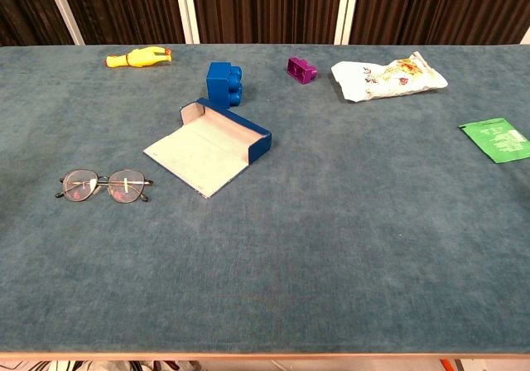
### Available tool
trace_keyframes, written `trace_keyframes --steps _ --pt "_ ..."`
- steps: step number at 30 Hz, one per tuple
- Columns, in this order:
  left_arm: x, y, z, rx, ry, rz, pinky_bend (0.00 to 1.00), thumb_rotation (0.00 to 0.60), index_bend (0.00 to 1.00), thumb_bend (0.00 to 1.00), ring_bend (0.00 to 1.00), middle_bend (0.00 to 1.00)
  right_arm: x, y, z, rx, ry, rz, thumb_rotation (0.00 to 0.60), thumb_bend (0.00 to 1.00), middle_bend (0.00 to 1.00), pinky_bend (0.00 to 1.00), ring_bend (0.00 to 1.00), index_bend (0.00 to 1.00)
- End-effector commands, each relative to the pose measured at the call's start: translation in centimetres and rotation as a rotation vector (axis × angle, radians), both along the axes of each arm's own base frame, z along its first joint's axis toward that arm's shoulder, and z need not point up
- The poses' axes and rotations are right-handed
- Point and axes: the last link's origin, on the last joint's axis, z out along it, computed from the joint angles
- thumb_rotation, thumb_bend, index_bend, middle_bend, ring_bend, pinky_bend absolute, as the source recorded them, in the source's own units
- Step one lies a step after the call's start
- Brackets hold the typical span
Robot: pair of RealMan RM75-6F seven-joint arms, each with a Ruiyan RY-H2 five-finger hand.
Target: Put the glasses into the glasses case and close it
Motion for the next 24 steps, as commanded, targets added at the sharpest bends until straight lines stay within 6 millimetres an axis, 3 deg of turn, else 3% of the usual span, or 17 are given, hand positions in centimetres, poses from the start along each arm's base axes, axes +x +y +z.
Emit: trace_keyframes --steps 1,24 --pt "0.0 0.11 -0.19 -0.007 0.004 0.003 0.0 0.6 0.03 0.25 0.0 0.0 0.0 -0.01 0.01 0.0 0.0 0.001 0.6 0.18 0.0 0.28 0.11 0.02" --pt "0.33 0.09 -0.47 -0.013 -0.015 -0.034 0.0 0.6 0.07 0.25 0.0 0.0 0.1 0.26 0.15 0.003 -0.004 0.007 0.6 0.18 0.0 0.28 0.11 0.02"
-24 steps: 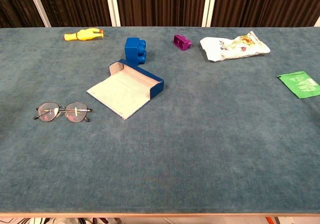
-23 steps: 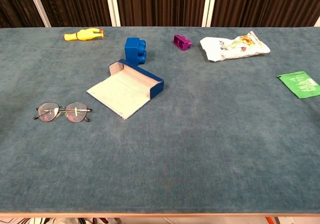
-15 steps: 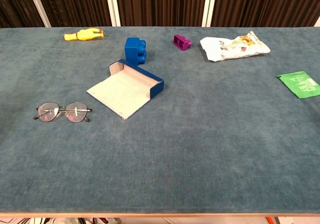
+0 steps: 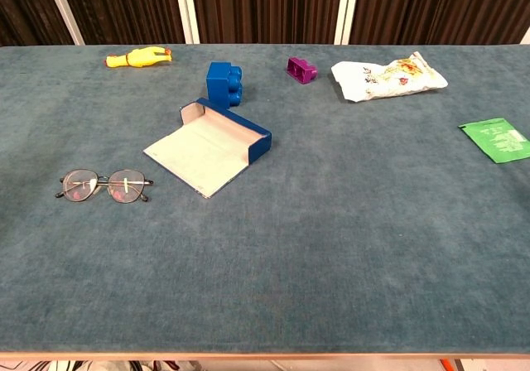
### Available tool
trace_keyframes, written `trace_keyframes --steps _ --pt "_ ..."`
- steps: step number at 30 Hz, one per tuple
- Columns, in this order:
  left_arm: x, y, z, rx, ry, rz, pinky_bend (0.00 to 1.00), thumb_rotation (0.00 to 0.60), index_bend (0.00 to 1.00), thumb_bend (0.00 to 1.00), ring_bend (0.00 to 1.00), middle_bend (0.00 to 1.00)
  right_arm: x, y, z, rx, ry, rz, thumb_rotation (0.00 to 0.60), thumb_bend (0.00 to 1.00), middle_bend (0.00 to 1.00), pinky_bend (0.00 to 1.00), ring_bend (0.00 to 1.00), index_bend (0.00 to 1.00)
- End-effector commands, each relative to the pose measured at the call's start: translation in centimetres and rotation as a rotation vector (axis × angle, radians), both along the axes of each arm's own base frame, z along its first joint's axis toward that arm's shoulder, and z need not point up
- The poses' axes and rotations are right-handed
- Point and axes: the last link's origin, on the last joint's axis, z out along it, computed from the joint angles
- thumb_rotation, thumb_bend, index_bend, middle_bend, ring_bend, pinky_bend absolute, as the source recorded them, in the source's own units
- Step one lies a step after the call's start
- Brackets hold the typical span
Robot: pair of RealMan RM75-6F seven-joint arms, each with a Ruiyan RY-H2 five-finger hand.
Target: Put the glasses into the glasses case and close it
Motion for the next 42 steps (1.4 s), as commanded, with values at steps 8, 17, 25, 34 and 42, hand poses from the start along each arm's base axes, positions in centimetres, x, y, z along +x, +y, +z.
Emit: trace_keyframes --steps 8,17,25,34,42 --pt "0.9 1.5 -0.6 -0.058 -0.021 -0.013 0.0 0.6 0.11 0.25 0.0 0.0 0.0 -0.1 -0.1 0.0 -0.008 -0.006 0.6 0.18 0.0 0.28 0.11 0.02" --pt "6.2 7.1 -1.9 -0.247 0.029 0.007 0.0 0.6 0.16 0.25 0.0 0.01 0.0 0.0 0.0 0.0 -0.013 -0.005 0.6 0.18 0.0 0.28 0.11 0.02" --pt "8.9 10.9 -6.8 -0.396 0.04 0.054 0.0 0.6 0.25 0.25 0.0 0.02 0.0 0.0 0.0 -0.001 -0.016 -0.008 0.6 0.18 0.0 0.28 0.11 0.02" --pt "10.7 12.7 -12.6 -0.478 0.044 0.057 0.0 0.6 0.3 0.3 0.0 0.04 -0.1 -0.1 0.1 -0.003 -0.02 -0.014 0.6 0.18 0.0 0.28 0.11 0.02" --pt "11.5 13.5 -15.9 -0.493 0.019 0.069 0.0 0.6 0.36 0.32 0.0 0.05 -0.2 -0.1 0.3 -0.002 -0.023 -0.015 0.6 0.18 0.0 0.28 0.11 0.02"
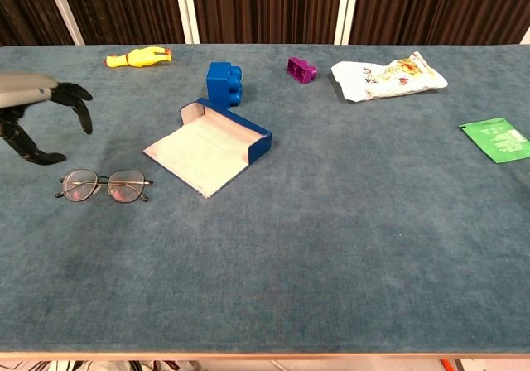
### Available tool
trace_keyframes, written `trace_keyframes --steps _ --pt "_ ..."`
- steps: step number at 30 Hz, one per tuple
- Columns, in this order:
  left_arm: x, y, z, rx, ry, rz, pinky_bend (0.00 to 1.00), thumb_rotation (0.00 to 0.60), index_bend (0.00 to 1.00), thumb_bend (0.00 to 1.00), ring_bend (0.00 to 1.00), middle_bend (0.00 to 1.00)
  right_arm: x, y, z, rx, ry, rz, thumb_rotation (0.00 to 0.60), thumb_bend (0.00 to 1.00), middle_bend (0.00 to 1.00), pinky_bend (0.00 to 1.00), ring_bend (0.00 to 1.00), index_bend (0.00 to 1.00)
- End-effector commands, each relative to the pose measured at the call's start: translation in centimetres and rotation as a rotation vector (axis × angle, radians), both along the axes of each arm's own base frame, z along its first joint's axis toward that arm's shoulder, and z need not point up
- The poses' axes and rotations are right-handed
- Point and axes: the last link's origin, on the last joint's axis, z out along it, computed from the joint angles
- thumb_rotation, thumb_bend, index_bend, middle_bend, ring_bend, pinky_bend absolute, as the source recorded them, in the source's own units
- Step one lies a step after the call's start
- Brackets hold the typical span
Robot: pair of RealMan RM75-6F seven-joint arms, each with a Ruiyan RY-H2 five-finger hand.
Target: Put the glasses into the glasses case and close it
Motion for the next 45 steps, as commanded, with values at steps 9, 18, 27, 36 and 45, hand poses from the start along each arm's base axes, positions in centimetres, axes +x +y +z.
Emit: trace_keyframes --steps 9,18,27,36,45 --pt "0.2 0.5 -2.8 -0.01 0.019 0.005 0.0 0.6 0.42 0.33 0.0 0.07 0.0 0.0 0.0 0.001 -0.001 0.0 0.6 0.18 0.0 0.28 0.11 0.02" --pt "0.7 0.6 -4.3 -0.018 0.025 -0.021 0.0 0.6 0.45 0.34 0.0 0.08 0.0 0.0 0.1 -0.001 -0.003 0.0 0.6 0.18 0.0 0.28 0.11 0.02" --pt "0.8 0.5 -4.8 -0.023 0.04 -0.031 0.0 0.6 0.51 0.36 0.0 0.1 -0.1 0.0 0.1 -0.001 -0.004 0.001 0.6 0.18 0.0 0.28 0.11 0.02" --pt "0.5 0.5 -5.0 -0.021 0.059 -0.028 0.0 0.6 0.52 0.37 0.0 0.1 -0.1 0.0 0.2 -0.002 -0.005 0.001 0.6 0.18 0.0 0.28 0.11 0.02" --pt "0.5 0.3 -5.2 -0.034 0.071 -0.035 0.0 0.6 0.53 0.37 0.0 0.1 -0.1 -0.1 0.1 -0.002 -0.005 -0.001 0.6 0.18 0.0 0.28 0.11 0.02"
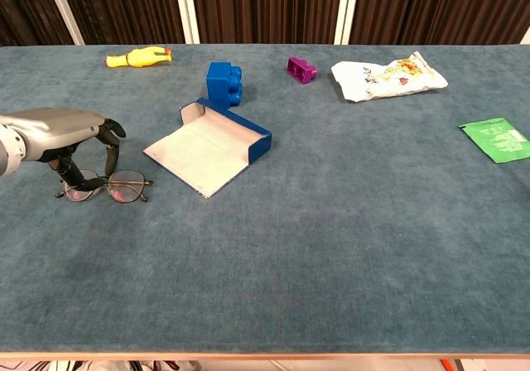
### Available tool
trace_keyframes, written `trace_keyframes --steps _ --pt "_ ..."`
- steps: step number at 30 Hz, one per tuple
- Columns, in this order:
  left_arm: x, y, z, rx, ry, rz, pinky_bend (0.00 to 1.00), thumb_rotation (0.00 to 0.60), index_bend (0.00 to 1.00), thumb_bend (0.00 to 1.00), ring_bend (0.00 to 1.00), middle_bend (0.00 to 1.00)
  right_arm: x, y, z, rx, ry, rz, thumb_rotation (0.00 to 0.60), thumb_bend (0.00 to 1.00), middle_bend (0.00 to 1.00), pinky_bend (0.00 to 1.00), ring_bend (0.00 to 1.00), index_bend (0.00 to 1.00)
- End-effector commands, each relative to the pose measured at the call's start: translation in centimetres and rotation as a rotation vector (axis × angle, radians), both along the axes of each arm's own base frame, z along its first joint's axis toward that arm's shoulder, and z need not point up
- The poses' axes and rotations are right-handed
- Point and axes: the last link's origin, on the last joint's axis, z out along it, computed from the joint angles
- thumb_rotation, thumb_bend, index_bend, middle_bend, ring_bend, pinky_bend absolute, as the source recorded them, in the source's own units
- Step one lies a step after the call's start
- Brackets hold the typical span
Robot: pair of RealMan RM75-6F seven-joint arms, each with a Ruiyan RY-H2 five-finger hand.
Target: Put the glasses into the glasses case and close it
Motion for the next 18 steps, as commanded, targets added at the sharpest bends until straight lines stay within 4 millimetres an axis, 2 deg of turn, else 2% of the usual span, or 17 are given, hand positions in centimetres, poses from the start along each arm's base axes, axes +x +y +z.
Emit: trace_keyframes --steps 1,7,18 --pt "-0.04 0.02 -0.03 0.0 0.003 0.0 0.0 0.6 0.53 0.37 0.0 0.11 -0.01 0.0 0.01 0.0 0.0 0.0 0.6 0.18 0.0 0.28 0.11 0.02" --pt "-0.09 0.1 -0.12 0.0 0.01 0.002 0.0 0.6 0.54 0.42 0.0 0.11 -0.01 -0.02 0.0 0.001 0.0 -0.001 0.6 0.18 0.0 0.28 0.11 0.02" --pt "0.2 0.04 -0.3 -0.001 0.024 -0.011 0.0 0.6 0.55 0.42 0.0 0.11 -0.02 -0.02 0.01 0.001 -0.002 -0.003 0.6 0.18 0.0 0.28 0.11 0.02"
